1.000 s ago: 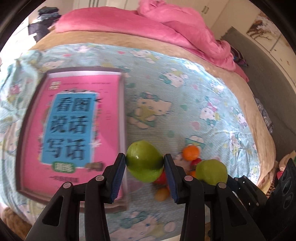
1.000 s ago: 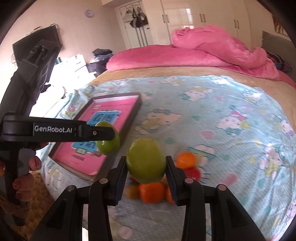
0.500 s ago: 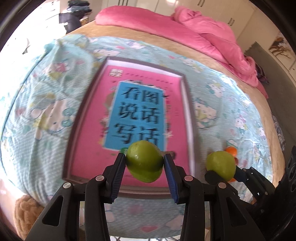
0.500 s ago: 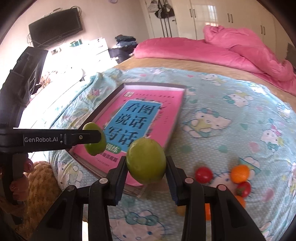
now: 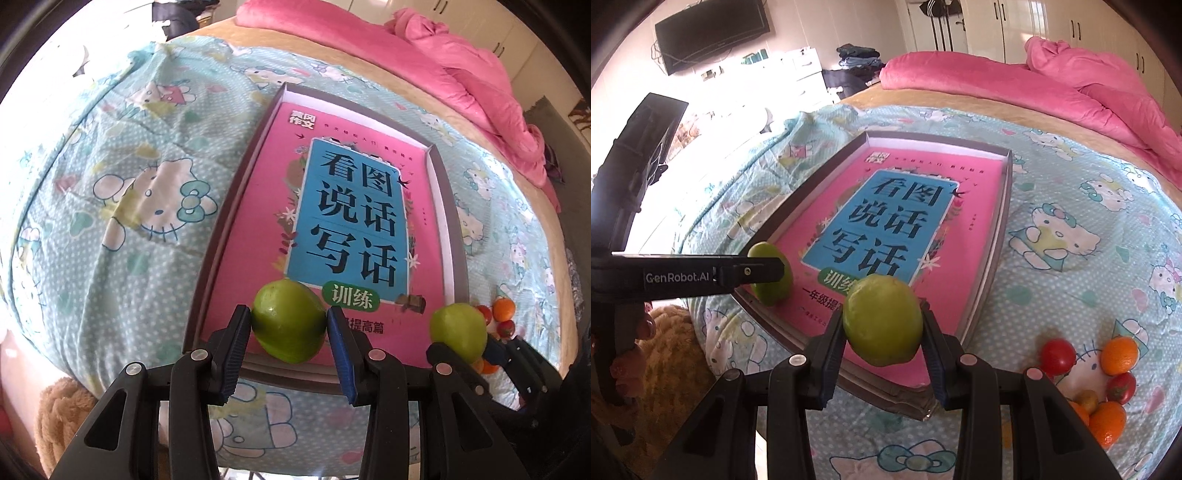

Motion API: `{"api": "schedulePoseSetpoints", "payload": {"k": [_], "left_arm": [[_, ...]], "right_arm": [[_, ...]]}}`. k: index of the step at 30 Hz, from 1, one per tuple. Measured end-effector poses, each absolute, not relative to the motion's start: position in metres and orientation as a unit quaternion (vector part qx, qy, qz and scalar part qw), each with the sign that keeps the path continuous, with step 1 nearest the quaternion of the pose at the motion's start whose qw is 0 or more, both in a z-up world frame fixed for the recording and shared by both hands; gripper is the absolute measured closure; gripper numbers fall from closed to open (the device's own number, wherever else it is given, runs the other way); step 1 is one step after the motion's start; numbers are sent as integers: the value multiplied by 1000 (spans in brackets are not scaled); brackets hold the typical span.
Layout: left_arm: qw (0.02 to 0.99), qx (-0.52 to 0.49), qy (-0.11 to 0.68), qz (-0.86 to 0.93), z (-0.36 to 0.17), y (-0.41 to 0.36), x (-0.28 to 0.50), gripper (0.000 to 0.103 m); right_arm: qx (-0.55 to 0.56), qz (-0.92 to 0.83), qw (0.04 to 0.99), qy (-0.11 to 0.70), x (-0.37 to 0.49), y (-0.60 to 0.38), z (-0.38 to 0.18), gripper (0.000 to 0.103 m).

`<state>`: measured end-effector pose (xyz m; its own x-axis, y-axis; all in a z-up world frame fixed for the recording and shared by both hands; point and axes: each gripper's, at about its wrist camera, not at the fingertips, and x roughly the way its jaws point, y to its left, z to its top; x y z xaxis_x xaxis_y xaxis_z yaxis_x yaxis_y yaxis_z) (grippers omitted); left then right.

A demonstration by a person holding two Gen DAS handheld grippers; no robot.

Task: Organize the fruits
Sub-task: 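Carry the large green fruit with the left tool while the right tool carries the apple, then release the green fruit onto the book with the left tool while the right tool releases the apple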

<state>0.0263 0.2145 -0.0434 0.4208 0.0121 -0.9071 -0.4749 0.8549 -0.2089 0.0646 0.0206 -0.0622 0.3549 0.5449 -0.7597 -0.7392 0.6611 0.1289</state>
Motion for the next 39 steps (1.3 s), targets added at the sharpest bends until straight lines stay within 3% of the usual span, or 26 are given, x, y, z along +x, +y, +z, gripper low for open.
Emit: {"api": "schedulePoseSetpoints", "payload": {"k": [17,39], "left_arm": [[815,-232,512,142,-47,226,29,58],[825,-213,506,137,-35,216,28,57]], "right_arm": [[-135,386,804,431,59,18,-78,62],[-97,396,816,410,52,-1,-59,61]]}}
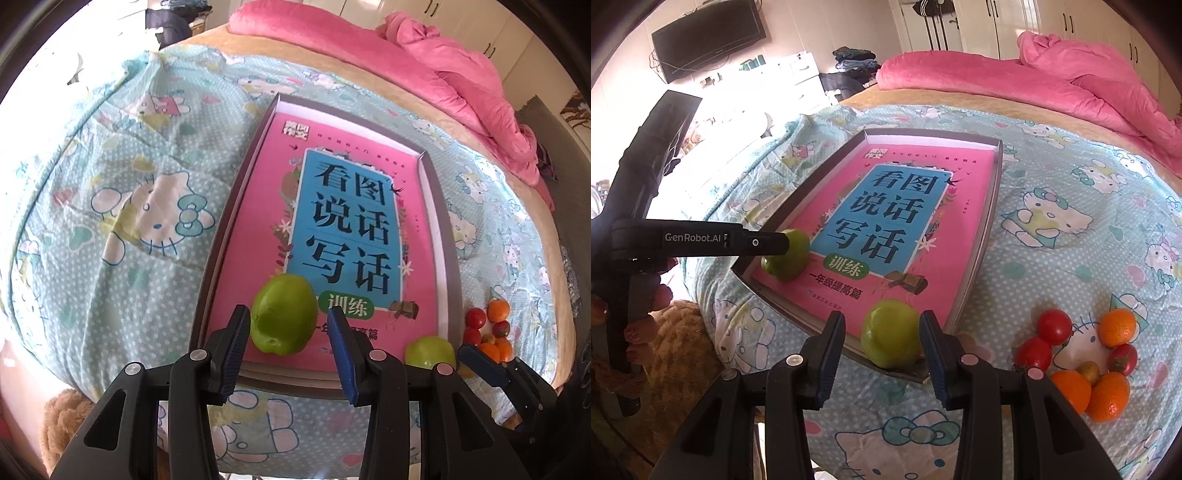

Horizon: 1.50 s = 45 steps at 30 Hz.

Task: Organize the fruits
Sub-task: 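Release the green fruit onto the book with the left tool while the right tool releases the apple, then move both open tools back toward the fruit pile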

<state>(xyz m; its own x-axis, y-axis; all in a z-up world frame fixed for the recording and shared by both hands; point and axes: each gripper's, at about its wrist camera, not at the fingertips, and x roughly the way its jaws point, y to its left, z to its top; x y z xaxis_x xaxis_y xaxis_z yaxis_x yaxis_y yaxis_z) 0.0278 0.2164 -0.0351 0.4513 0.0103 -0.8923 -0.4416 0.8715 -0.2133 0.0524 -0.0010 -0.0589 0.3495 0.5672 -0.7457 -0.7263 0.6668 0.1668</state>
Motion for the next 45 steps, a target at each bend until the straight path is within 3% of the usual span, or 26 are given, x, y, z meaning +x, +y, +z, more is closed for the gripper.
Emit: {"api": "schedulePoseSetpoints", "payload": {"k": [10,15,45], "left_arm": [[845,-191,484,128,-13,202,25,37],[857,-175,472,114,-1,189,25,30],[881,-113,457,46,35,108,29,28]], "right_arm": [[-84,395,822,401,50,-9,-51,56],[-74,389,831,391,47,-18,-46,47],[-21,304,892,333,58,-126,-7,42]]}}
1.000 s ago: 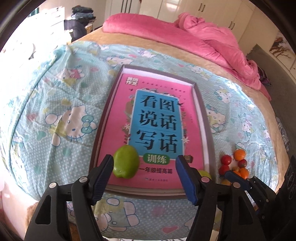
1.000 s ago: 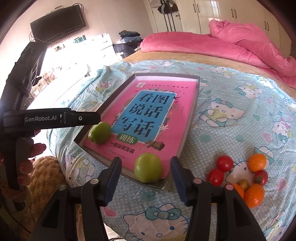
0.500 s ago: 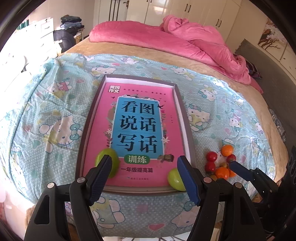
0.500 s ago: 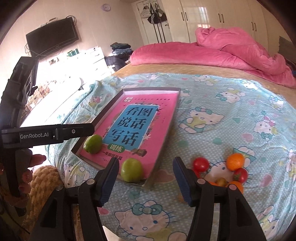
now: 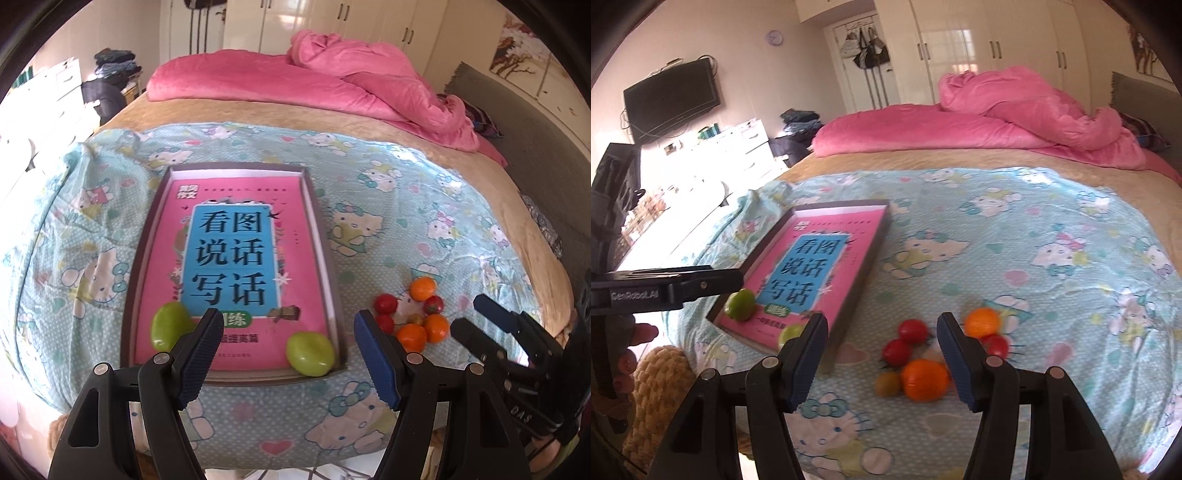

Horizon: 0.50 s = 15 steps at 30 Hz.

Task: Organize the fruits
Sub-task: 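Move both open tools back toward the fruit pile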

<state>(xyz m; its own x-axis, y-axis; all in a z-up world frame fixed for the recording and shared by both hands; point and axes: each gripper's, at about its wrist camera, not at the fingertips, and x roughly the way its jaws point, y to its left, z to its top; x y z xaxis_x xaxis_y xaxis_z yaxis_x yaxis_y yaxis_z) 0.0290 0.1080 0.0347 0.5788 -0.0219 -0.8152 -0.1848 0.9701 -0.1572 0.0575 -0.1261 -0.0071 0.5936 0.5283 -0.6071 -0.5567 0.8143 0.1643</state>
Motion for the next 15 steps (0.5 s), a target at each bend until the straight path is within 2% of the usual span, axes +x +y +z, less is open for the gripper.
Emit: {"api": "schedulePoseSetpoints", "payload": {"k": [15], "left_arm": [[876,-68,477,0,29,47,38,28]], "right_arm": [[27,250,905,343,76,-188,-14,42]]}}
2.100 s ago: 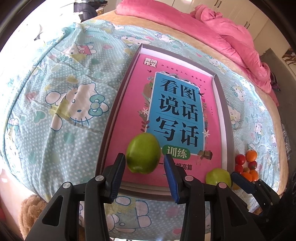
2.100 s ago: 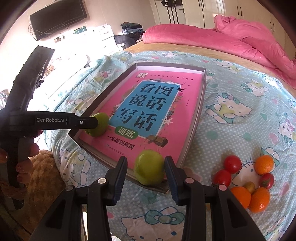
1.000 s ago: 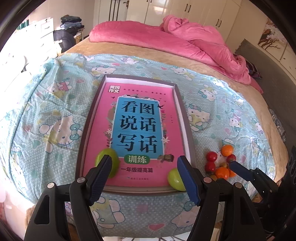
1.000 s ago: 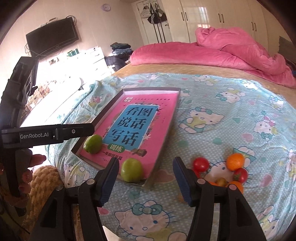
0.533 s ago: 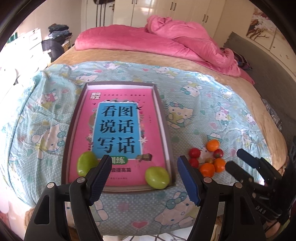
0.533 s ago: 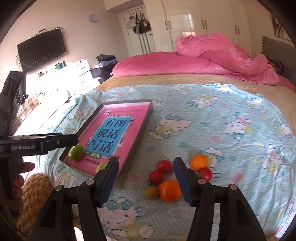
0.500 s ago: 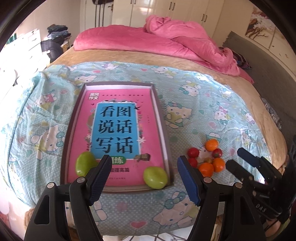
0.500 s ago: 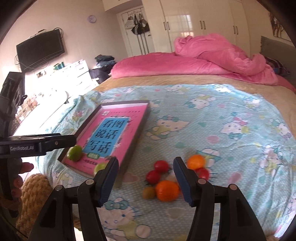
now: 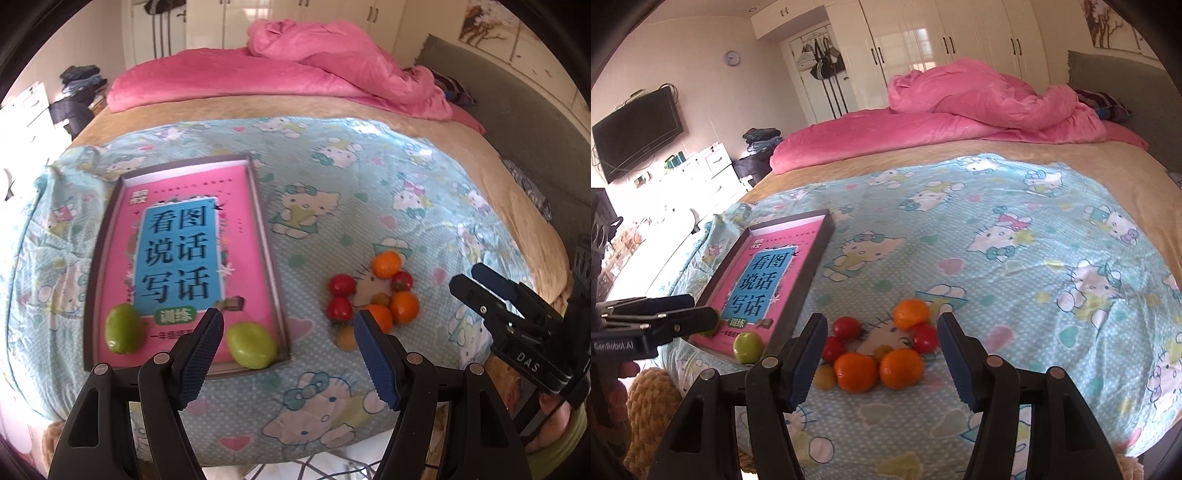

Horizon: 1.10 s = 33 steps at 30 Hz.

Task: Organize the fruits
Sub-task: 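Move both open tools back toward the fruit pile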

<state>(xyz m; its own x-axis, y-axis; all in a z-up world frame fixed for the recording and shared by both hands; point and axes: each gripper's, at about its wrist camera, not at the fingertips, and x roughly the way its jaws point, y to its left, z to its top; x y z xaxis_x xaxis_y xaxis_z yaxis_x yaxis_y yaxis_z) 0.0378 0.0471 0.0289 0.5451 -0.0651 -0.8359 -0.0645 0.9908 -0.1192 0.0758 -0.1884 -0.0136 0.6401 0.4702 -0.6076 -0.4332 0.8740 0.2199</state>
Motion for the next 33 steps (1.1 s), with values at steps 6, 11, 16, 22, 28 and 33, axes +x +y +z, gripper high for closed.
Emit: {"api": "schedulePoseSetpoints", "payload": {"k": [6,11,16,22,28,33], "left_arm": [[868,-50,494,-8,18,29,41,28],[860,-38,509,-13,7,18,44,28],[851,-27,523,-19,-6,9,48,28],[840,-18,542,-32,-23,0,53,28],[831,-14,554,-43,-38,-6,60,29],[821,-16,567,-60,-51,-11,65,43]], "right_arm": [[34,240,903,354,78,-199,-22,41],[34,236,899,367,81,-202,-31,42],[33,236,893,383,84,-204,-42,41],[30,240,884,401,87,-201,-55,42],[36,243,875,417,93,-201,-68,42],[39,246,868,429,96,-200,-77,42]]}}
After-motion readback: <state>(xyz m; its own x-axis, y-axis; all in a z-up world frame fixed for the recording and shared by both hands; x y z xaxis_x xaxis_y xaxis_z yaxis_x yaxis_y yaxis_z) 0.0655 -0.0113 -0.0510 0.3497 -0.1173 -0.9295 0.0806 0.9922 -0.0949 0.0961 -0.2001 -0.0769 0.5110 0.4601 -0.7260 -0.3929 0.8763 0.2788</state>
